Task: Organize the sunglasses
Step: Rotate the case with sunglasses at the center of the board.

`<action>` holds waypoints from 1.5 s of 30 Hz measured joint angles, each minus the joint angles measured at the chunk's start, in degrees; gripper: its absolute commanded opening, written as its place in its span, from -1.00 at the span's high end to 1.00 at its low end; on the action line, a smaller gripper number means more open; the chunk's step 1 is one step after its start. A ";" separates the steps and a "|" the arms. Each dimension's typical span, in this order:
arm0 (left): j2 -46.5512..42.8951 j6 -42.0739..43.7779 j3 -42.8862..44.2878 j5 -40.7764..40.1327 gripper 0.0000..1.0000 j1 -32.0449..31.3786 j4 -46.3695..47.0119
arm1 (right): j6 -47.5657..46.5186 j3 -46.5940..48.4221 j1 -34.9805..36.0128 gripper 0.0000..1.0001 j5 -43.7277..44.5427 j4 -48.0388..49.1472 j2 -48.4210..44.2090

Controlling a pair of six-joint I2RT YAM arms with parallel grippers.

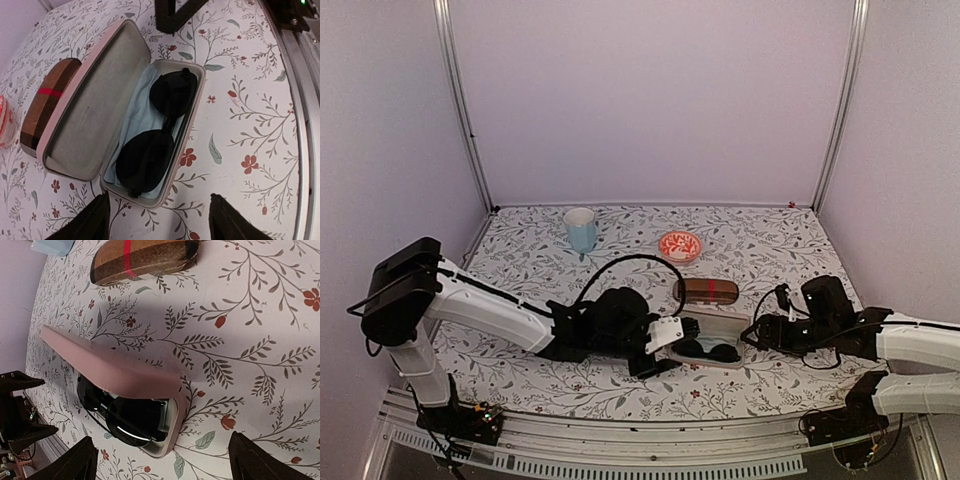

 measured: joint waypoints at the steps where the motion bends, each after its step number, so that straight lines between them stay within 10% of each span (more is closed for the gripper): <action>1: 0.00 -1.05 -0.20 0.66 -0.45 0.57 -0.09 | 0.48 -0.02 1.05 -0.89 0.11 0.24 0.26; 17: 5.55 -9.68 0.81 7.80 -0.72 6.12 -1.73 | 3.13 4.11 16.98 -0.91 8.39 1.90 12.92; 45: 12.15 -17.99 6.51 12.41 -0.68 7.74 -1.01 | -3.41 8.61 20.63 -0.74 14.75 -0.50 18.88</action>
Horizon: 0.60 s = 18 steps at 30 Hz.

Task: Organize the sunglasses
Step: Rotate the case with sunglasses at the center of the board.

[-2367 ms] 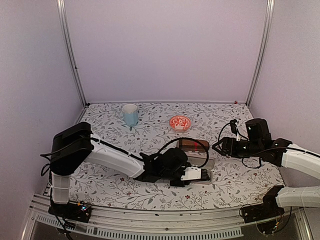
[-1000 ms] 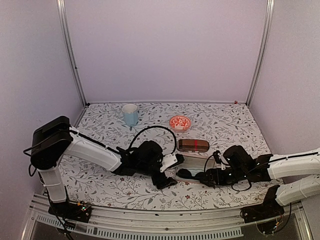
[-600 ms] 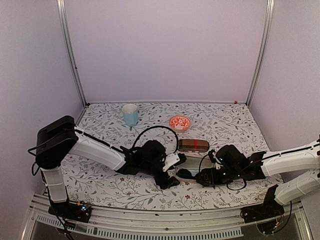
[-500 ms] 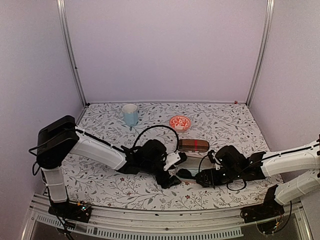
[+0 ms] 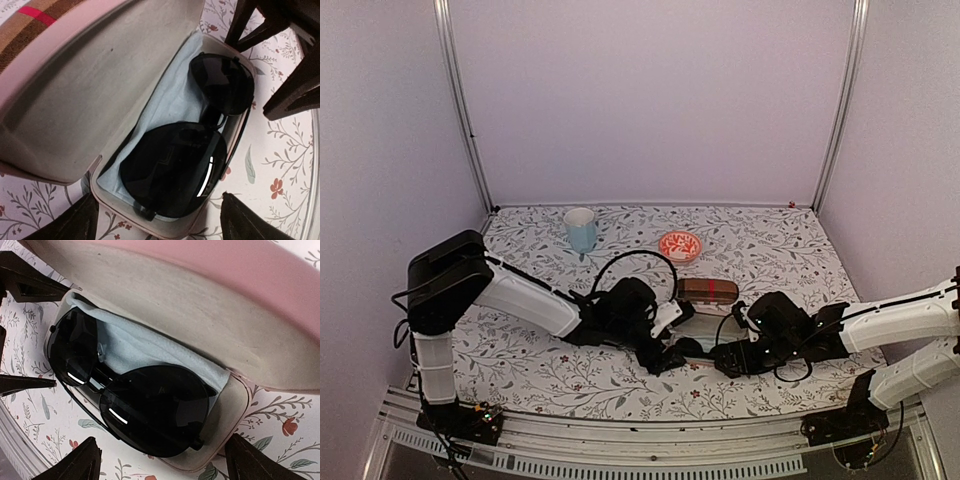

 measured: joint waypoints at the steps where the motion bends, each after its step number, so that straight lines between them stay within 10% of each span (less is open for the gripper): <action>1: 0.00 -0.20 0.00 0.20 -0.67 0.07 0.04 | -0.02 0.00 0.04 -0.72 0.20 -0.09 0.00; 18: 0.07 -2.80 0.00 5.03 -0.57 1.53 0.33 | 1.49 0.04 0.04 -0.43 2.54 -0.98 0.00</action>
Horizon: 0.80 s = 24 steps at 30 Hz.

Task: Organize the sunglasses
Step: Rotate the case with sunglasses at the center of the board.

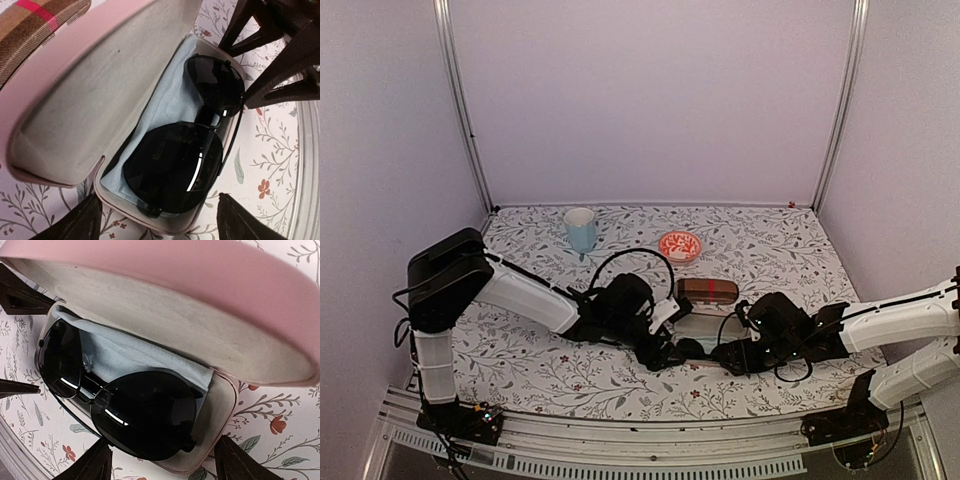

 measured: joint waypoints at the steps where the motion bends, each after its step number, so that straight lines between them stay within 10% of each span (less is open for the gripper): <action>1: 0.04 -0.24 0.02 0.31 -0.56 0.09 0.11 | 0.13 0.00 0.00 -0.41 0.17 -0.04 0.00; 24: 1.95 -3.04 1.68 2.78 -0.34 0.83 1.40 | 2.62 0.00 0.00 -0.25 0.98 0.13 0.87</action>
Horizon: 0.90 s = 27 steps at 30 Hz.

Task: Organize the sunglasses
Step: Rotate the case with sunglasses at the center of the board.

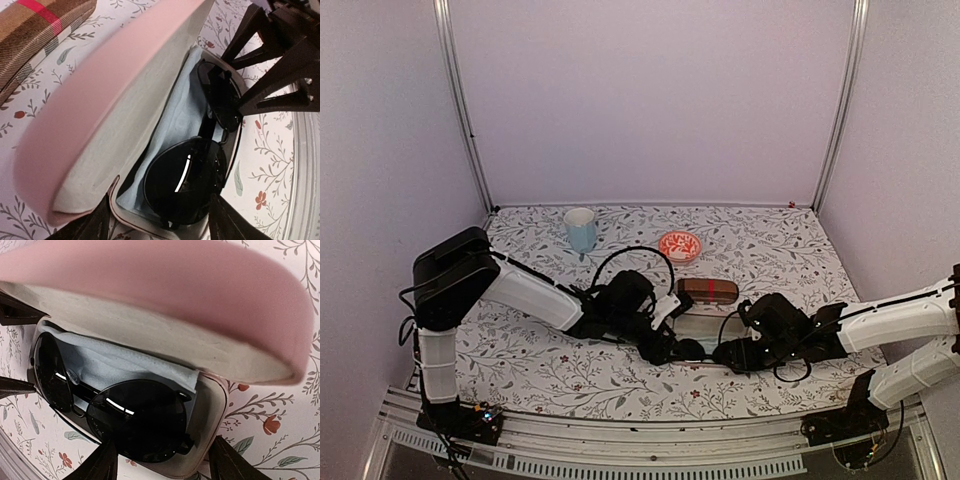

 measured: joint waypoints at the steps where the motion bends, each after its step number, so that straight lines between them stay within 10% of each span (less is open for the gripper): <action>1: 0.00 -0.02 0.02 -0.15 -0.33 0.00 0.00 | 0.09 0.02 0.00 -0.24 0.13 0.15 0.15; 15: 0.02 -0.57 0.02 -2.38 -0.17 0.02 -0.09 | 1.49 0.02 0.00 -0.18 0.76 1.16 0.61; 27: -0.20 -1.29 -0.59 -1.66 -0.49 0.31 1.05 | 2.34 -0.48 0.04 -0.72 -0.31 1.60 -4.70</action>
